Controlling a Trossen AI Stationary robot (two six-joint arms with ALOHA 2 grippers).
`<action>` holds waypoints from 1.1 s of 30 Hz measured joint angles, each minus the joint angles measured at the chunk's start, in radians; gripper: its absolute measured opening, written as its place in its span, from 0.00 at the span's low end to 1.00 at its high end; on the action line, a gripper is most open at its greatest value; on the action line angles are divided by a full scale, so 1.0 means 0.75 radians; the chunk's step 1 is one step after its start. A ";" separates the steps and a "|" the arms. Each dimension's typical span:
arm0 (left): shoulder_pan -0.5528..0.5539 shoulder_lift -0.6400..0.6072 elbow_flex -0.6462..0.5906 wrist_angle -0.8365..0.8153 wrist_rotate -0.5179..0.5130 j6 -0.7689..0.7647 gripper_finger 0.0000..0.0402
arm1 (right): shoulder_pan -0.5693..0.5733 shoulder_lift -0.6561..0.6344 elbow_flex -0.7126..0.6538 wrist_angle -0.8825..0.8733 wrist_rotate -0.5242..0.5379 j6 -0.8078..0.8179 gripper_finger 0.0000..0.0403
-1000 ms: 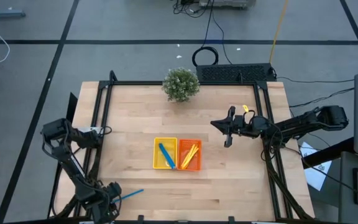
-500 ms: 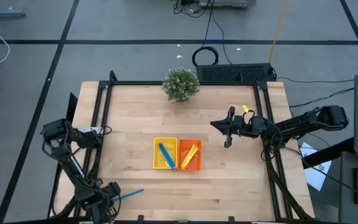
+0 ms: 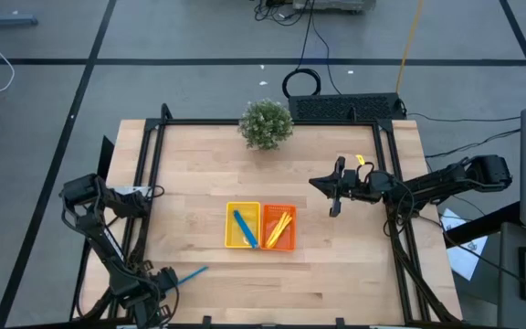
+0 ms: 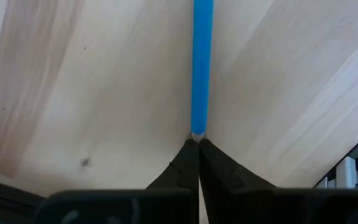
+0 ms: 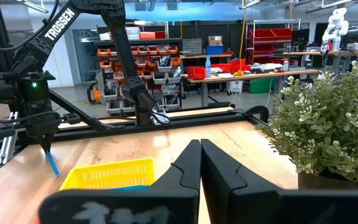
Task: Sort pens & pencils
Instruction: Put the blue pencil into the yellow bin
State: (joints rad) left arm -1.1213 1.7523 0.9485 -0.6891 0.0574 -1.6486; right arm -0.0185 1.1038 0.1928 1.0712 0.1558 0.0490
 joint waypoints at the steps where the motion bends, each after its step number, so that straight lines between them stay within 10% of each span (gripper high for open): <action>1: 0.000 0.000 0.000 0.000 0.000 0.008 0.01 | 0.000 0.000 0.000 0.000 0.000 0.000 0.00; 18: 0.056 -0.251 -0.004 0.023 -0.353 0.394 0.00 | 0.000 0.000 0.000 -0.013 -0.001 0.021 0.00; 33: 0.515 -0.457 -0.002 0.291 -0.755 1.838 0.00 | 0.000 0.000 0.000 -0.013 -0.001 0.024 0.00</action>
State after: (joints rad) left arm -0.7352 1.4094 0.9474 -0.4707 -0.5091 -0.2702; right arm -0.0184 1.1038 0.1928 1.0611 0.1555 0.0669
